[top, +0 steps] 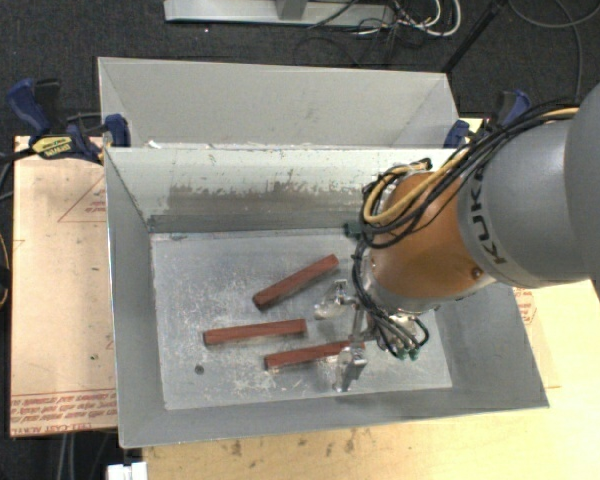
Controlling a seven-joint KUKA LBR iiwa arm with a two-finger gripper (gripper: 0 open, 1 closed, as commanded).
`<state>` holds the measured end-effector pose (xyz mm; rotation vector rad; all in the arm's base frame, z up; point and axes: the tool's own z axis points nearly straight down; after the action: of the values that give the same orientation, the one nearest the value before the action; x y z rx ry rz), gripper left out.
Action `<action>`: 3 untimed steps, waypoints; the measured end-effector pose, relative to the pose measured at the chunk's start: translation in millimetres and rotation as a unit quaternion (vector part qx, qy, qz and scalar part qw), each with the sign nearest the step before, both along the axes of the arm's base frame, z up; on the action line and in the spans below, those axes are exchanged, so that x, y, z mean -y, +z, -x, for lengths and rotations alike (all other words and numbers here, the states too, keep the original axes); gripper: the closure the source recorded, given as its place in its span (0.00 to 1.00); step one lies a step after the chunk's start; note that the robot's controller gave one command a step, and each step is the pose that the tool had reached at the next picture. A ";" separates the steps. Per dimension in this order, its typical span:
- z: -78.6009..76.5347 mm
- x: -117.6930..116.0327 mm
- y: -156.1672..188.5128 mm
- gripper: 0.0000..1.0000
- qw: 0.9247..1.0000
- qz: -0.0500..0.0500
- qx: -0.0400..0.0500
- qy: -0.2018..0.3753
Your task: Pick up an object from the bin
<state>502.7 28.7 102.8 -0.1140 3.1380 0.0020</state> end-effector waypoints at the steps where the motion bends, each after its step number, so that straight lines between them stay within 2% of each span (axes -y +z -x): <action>1: 10.6 6.3 -28.1 0.00 1.000 -0.004 0.008 -0.015; 2: 0.0 -8.8 -25.4 1.00 1.000 0.002 0.008 0.020; 3: 0.0 -8.9 -25.4 1.00 1.000 0.002 0.008 0.020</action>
Offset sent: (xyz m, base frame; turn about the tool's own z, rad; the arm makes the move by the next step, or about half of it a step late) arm -0.0066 0.0112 -0.0328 -0.0428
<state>502.7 37.5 77.5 -0.1753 3.1194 -0.0048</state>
